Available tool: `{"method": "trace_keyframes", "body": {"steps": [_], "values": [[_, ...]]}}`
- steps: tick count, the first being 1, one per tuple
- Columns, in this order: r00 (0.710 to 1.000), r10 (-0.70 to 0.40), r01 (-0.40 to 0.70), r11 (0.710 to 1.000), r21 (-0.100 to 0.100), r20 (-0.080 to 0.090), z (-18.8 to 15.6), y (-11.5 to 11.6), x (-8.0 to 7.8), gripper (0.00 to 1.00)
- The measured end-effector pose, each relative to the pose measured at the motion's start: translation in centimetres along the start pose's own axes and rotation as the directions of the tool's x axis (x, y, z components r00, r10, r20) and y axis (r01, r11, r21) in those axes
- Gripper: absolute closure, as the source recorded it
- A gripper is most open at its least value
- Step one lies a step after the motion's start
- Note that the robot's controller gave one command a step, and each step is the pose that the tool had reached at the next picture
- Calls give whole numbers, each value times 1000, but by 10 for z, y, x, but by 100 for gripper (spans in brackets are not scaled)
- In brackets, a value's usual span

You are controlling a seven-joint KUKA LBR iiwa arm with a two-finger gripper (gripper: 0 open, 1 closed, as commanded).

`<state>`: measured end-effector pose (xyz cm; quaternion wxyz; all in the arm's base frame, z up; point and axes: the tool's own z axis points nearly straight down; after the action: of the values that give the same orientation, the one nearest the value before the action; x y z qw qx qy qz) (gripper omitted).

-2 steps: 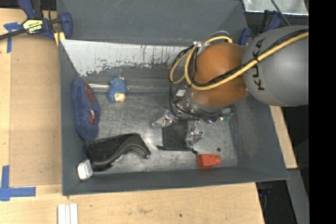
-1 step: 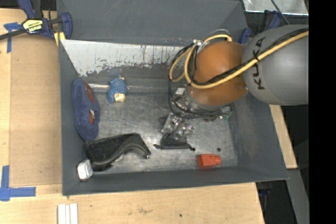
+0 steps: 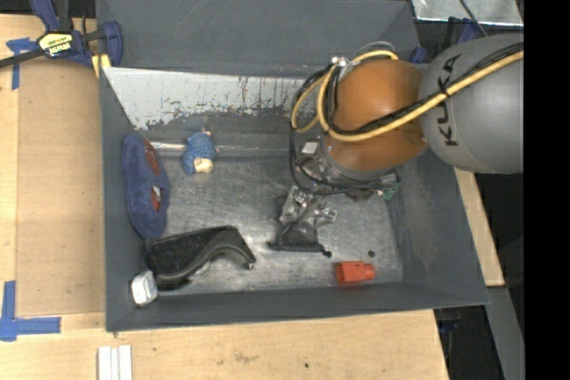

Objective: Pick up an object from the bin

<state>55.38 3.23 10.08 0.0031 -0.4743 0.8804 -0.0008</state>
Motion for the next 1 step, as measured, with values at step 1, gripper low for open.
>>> {"method": "trace_keyframes", "body": {"steps": [1], "values": [[1000,3,-3,1000,3,2,-63,-2,-2,100]]}}
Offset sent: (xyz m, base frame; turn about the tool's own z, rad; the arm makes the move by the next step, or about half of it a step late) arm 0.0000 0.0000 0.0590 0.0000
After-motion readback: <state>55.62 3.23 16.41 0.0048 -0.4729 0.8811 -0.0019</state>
